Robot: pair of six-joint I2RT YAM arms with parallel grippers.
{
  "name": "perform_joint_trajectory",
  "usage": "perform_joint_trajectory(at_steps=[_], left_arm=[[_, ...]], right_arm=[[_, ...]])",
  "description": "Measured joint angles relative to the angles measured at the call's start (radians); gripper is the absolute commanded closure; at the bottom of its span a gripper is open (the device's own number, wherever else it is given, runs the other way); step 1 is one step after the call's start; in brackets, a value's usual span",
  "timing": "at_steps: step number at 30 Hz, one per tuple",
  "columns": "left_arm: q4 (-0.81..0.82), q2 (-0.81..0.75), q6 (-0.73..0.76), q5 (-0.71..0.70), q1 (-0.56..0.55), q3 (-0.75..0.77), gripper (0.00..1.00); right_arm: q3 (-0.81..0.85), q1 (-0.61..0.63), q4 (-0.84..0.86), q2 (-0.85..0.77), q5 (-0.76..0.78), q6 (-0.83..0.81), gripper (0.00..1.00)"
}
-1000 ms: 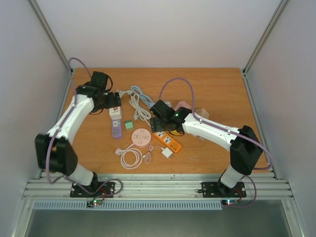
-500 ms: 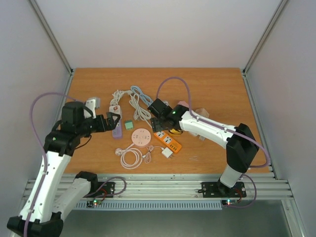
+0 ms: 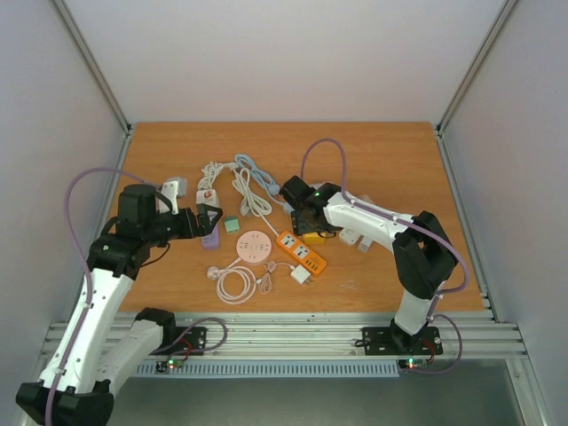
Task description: Insert the plug
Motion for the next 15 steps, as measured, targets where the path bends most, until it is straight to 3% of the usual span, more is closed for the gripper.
perform_joint_trajectory(at_steps=[15], left_arm=[[0.062,0.105,-0.015,0.019,0.0,-0.024,0.01]], right_arm=[[-0.06,-0.024,0.113,0.061,-0.054,0.018,0.35]])
